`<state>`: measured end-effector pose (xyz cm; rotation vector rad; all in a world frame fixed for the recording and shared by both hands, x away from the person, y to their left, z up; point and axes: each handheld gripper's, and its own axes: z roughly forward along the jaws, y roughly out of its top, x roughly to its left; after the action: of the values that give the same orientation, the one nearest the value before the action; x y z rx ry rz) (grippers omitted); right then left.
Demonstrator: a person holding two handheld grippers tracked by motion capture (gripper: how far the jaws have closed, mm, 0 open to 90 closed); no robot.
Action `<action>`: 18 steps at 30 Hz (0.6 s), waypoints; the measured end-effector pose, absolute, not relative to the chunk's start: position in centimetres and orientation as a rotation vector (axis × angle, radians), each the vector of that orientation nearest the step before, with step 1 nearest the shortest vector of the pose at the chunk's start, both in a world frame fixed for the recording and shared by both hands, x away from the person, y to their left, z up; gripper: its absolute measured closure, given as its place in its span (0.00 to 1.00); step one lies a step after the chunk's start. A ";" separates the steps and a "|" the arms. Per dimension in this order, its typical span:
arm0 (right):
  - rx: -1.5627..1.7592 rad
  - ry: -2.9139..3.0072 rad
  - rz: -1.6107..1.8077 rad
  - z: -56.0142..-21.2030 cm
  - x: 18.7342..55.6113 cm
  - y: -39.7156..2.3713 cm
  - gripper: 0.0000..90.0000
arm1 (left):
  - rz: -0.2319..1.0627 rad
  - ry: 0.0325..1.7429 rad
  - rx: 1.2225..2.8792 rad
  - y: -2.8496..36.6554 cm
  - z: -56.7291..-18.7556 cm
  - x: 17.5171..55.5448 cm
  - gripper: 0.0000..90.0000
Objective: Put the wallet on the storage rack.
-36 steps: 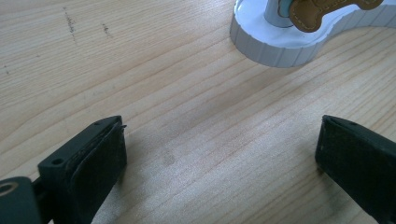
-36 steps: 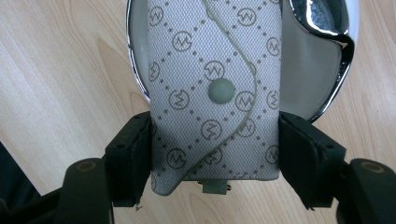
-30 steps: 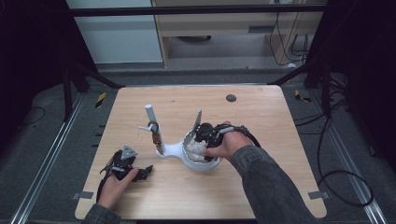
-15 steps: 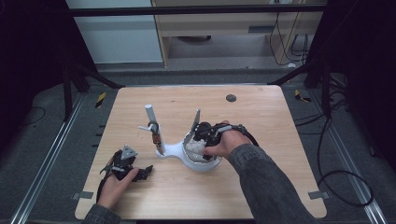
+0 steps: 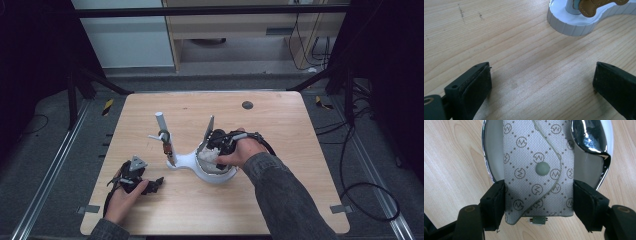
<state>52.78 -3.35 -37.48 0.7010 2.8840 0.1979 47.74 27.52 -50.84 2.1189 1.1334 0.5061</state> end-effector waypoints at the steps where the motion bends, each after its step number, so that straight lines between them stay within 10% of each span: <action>1: 0.699 2.885 0.197 -37.5 52.8 -3.3 0.35 | 0.506 1.133 2.119 27.5 -50.8 47.7 0.01; 18: 0.768 2.864 0.273 -37.2 52.8 -3.3 0.14 | 0.505 1.131 2.120 27.5 -50.8 47.7 0.01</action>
<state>52.79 -3.27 -37.18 0.7683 2.8636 0.2729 47.74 27.53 -50.84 2.1200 1.1308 0.5052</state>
